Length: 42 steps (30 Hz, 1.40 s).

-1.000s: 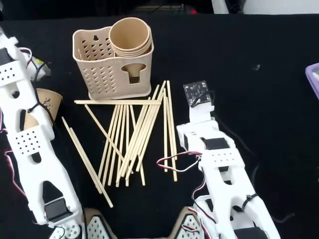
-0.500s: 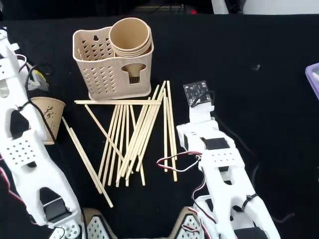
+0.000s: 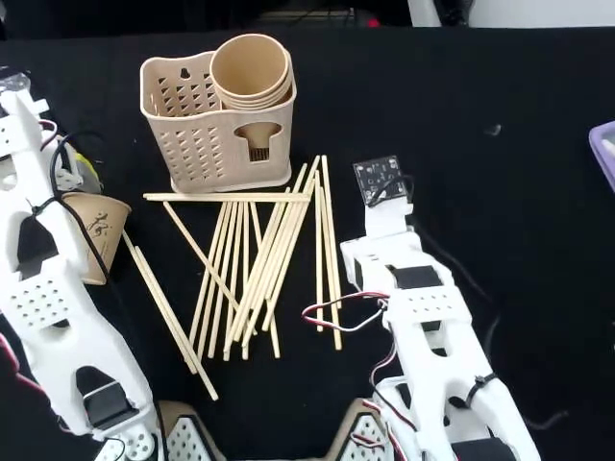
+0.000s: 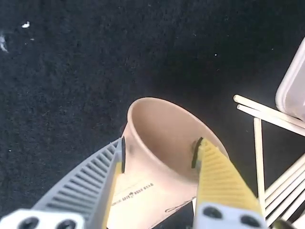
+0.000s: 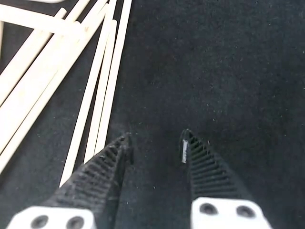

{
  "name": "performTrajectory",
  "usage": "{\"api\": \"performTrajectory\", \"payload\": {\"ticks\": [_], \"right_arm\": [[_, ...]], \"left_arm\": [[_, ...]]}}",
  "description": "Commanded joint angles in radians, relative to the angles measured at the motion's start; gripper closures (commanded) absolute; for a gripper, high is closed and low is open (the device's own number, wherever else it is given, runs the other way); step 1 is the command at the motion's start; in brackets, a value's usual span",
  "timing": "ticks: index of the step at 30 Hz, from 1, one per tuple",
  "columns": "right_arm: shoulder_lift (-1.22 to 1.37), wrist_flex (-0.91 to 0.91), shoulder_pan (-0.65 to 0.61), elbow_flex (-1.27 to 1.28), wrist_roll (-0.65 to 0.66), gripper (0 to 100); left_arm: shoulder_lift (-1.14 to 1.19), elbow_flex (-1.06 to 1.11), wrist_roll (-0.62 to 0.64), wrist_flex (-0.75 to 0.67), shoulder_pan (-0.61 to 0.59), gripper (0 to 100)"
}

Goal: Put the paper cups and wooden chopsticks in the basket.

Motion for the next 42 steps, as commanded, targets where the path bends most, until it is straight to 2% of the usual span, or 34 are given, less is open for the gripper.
{"api": "performTrajectory", "payload": {"ticks": [1, 4, 6, 10, 15, 26, 35, 42], "right_arm": [[-0.024, -0.023, 0.017, -0.005, -0.009, 82.5], [-0.024, -0.023, 0.017, -0.005, -0.009, 82.5], [-0.024, -0.023, 0.017, -0.005, -0.009, 82.5], [-0.024, -0.023, 0.017, -0.005, -0.009, 82.5], [-0.024, -0.023, 0.015, -0.005, -0.009, 82.5], [-0.024, -0.023, 0.012, -0.005, -0.009, 82.5], [-0.024, -0.023, 0.012, -0.005, -0.009, 82.5], [-0.024, -0.023, 0.011, -0.005, -0.009, 82.5]], "left_arm": [[-0.017, -0.021, -0.011, 0.009, -0.001, 81], [-0.018, -0.022, -0.012, 0.009, -0.002, 97], [-0.018, -0.021, -0.012, 0.011, -0.001, 95], [-0.021, -0.028, -0.011, 0.011, -0.012, 97], [-0.133, 0.008, -0.012, 0.011, -0.068, 97], [-0.411, 0.331, -0.023, 0.005, -0.228, 97], [-0.569, 0.651, -0.064, -0.351, -0.406, 97], [-0.872, 0.981, -0.023, -0.474, -0.372, 97]]}}
